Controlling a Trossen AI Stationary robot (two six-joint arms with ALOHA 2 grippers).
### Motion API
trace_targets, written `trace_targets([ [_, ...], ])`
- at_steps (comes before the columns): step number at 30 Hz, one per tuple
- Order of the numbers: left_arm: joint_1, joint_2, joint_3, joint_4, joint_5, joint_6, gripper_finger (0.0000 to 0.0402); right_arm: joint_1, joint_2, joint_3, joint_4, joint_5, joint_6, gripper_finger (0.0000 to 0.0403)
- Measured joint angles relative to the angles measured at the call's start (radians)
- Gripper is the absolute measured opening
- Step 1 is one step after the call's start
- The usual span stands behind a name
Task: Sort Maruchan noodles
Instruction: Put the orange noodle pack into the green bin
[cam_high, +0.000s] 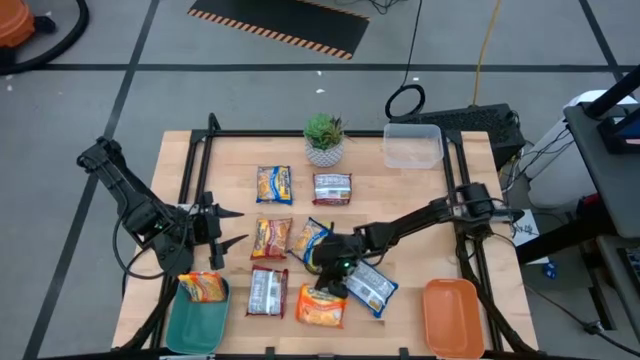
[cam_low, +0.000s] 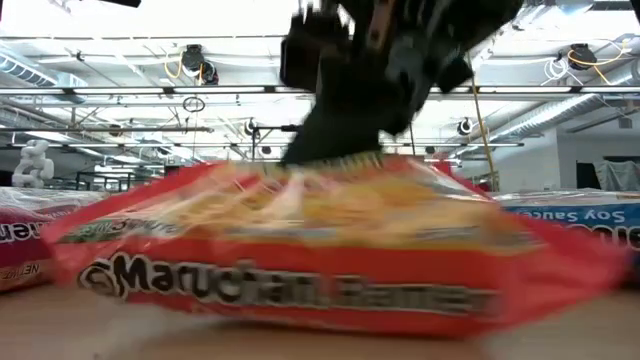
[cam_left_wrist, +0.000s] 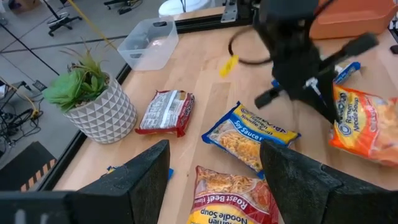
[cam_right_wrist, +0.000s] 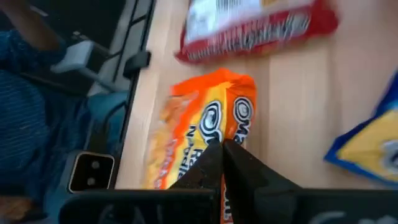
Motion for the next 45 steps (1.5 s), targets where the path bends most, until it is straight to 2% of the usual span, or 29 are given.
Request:
trace_targets([
  [4,0.0,0.0,0.0,0.0,0.0,-0.036,0.0255,0.005,-0.08,0.0,-0.092,0.11,-0.04,0.0],
  [12,0.0,0.0,0.0,0.0,0.0,-0.143,0.0255,0.008,-0.23,0.001,-0.276,0.404,-0.096,0.0],
  [15,0.0,0.011,0.0,0.001,-0.004,-0.174,0.0255,0.008,-0.275,0.002,-0.295,0.478,-0.118,0.0],
  [20,0.017,0.064,0.0,0.035,-0.038,-0.18,0.0255,0.007,-0.307,0.002,-0.308,0.513,-0.142,0.0],
  [25,0.09,0.153,0.0,0.17,-0.047,-0.05,0.0255,-0.003,-0.311,0.002,-0.309,0.511,-0.153,0.0],
  [28,0.14,0.213,0.0,0.261,0.028,0.018,0.0255,-0.011,-0.311,0.002,-0.309,0.511,-0.161,0.0],
  [32,0.208,0.27,0.0,0.358,0.2,0.054,0.0255,-0.02,-0.311,0.002,-0.31,0.51,-0.169,0.0],
  [39,0.295,0.279,-0.033,0.443,0.229,0.101,0.0255,-0.023,-0.311,0.002,-0.322,0.507,-0.172,0.0],
  [45,0.382,0.272,-0.231,0.88,0.486,0.22,0.0255,-0.023,-0.311,0.002,-0.33,0.506,-0.17,0.0],
])
